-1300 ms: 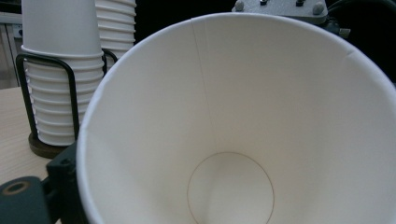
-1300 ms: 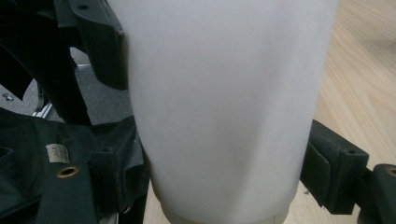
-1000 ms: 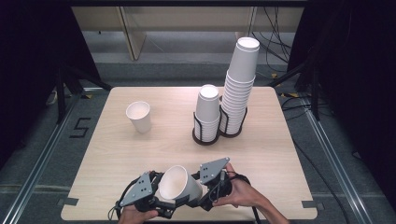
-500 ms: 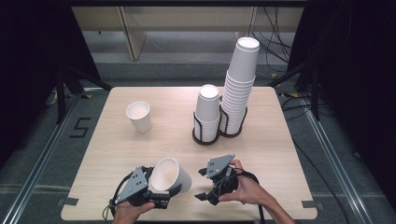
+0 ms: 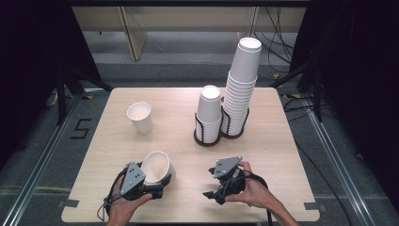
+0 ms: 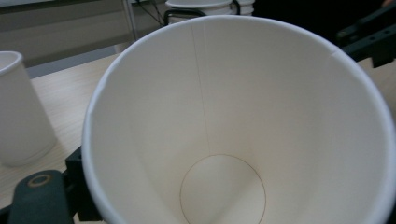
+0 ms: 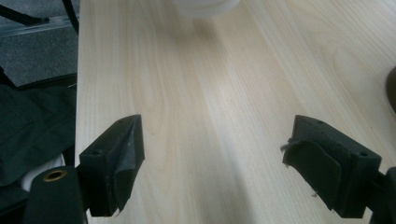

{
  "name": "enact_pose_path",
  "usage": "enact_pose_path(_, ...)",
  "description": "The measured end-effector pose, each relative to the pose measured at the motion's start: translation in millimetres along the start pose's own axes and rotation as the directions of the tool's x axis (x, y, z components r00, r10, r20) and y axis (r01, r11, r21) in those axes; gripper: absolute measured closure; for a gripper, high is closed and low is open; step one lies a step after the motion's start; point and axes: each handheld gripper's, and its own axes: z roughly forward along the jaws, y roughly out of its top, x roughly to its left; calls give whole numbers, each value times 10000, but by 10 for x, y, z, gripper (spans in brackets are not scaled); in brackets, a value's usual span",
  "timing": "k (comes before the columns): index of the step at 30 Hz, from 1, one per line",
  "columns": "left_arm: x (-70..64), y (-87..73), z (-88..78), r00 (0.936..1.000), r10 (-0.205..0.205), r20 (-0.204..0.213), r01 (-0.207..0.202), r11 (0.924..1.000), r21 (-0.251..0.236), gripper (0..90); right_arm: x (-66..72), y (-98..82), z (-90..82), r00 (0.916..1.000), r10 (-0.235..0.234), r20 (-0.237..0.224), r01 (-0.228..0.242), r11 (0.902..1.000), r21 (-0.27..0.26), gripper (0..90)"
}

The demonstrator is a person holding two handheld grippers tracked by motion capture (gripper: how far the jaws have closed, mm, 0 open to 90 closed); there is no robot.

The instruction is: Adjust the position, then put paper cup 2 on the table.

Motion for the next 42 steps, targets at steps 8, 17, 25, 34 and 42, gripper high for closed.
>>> enact_pose_path(8,157,-16,-22,9962,-441,-751,510,9944,922,134,-18,-70,-54,9996,210,196,-210,9998,-7,193)
enact_pose_path(17,192,-27,10,9947,-449,-929,563,9907,1240,134,-44,-165,-133,9971,560,517,-557,9984,-57,192)
enact_pose_path(25,322,-8,60,9906,-533,-1262,726,9855,1534,133,-90,-246,-237,9924,872,874,-865,9962,-111,191)
enact_pose_path(34,595,18,115,9761,-881,-1989,1206,9800,1581,133,-137,-330,-290,9844,1337,1141,-1331,9910,-132,191)
enact_pose_path(42,799,57,177,9623,-1077,-2496,1522,9742,1664,133,-170,-381,-328,9826,1299,1330,-1275,9915,-264,191)
